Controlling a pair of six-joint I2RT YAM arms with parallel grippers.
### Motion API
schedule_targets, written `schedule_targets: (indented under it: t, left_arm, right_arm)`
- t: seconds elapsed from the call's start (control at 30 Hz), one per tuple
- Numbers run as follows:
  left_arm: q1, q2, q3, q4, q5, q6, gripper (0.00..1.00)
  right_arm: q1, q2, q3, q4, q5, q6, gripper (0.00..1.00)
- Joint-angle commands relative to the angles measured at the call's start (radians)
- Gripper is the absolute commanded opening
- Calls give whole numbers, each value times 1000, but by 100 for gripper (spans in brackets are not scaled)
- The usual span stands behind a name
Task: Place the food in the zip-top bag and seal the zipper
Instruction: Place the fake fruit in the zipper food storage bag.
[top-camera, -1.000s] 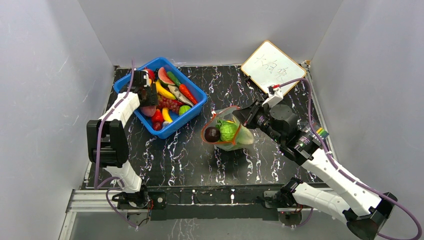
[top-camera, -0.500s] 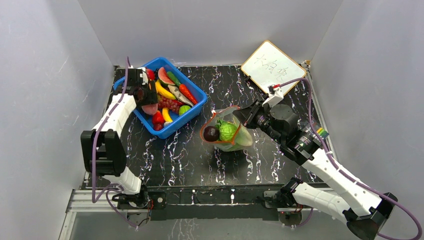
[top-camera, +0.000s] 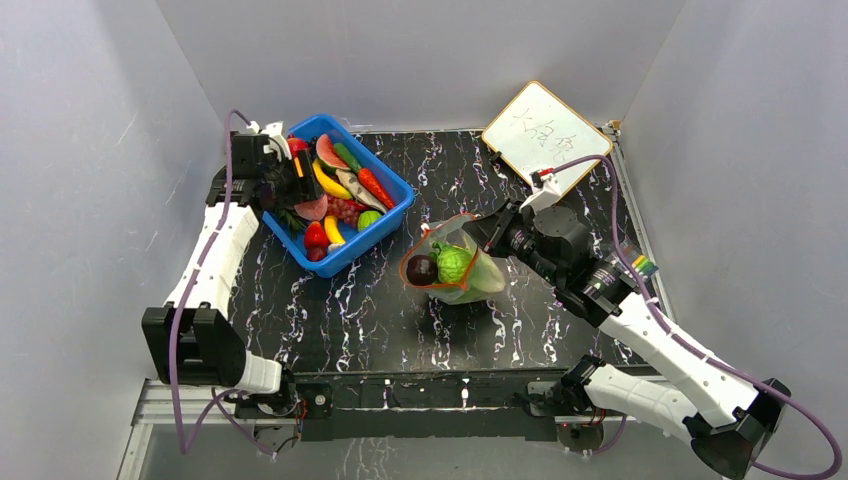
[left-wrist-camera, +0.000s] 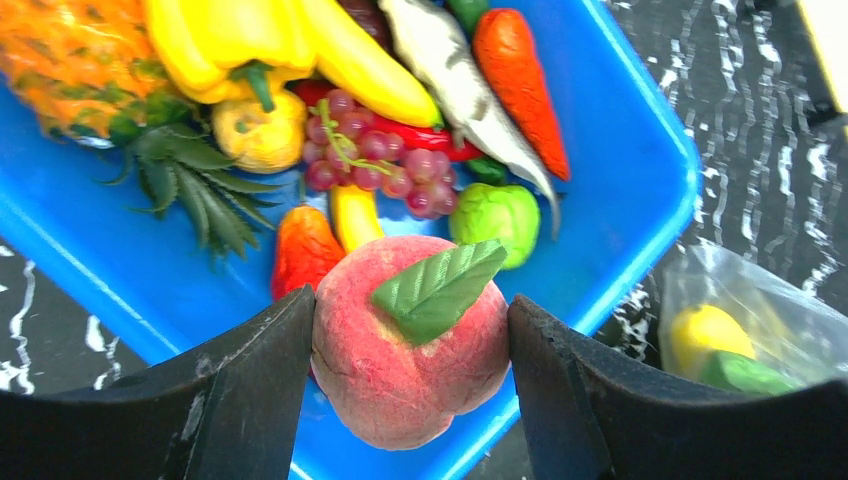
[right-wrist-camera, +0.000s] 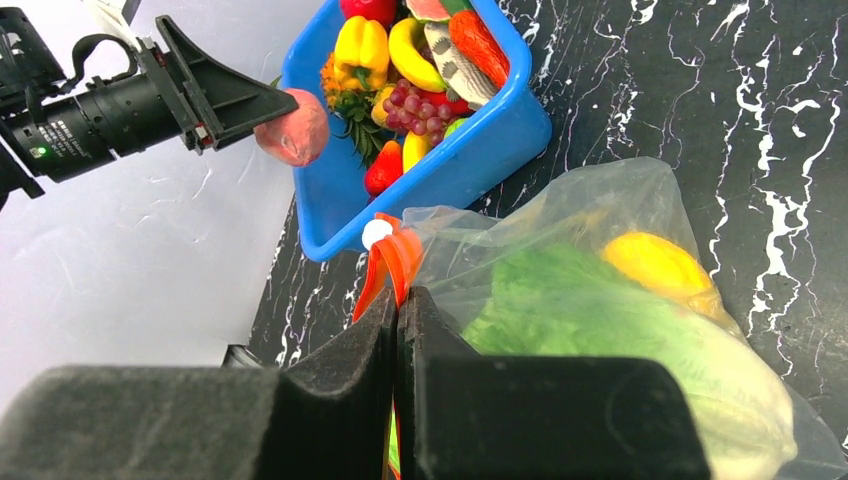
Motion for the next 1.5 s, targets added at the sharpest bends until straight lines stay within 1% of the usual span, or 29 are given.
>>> schedule_targets:
  t: [0.0,0.2,0.27,0.4,0.67,0.87,1.1,1.33,1.47]
  left_arm:
    - [-5,-74,15,-27,163,-40,37]
    - [-26,-139,5,11,355,-124,36]
    - [-36,-168,-23,69,440,-166,36]
    - [-68,-221,-97,234,622,-293,36]
    - [-191,-307,-199,461,724,-458,36]
    - [-323,-339,-305,586,711,-515,36]
    - [-429,-288,-332,661,705,-524,33]
    - [-507,-235,-309,626,633,-459,33]
    - [-538,-187,-295,553,554,-386,32]
  right_arm:
    - [0,-15,22,122,-11,1,0]
    - [1,12,48,121,-17,24,0]
    - [1,20,53,128,-23,41,0]
    - [0,37,68,136,-25,48,0]
    - [2,69,96,132,-74,53,0]
    - [2,69,95,164,-111,48,0]
    - [4,101,110,171,-174,32,0]
    - [8,104,112,175,-201,19,0]
    - [11,97,105,191,-209,27,0]
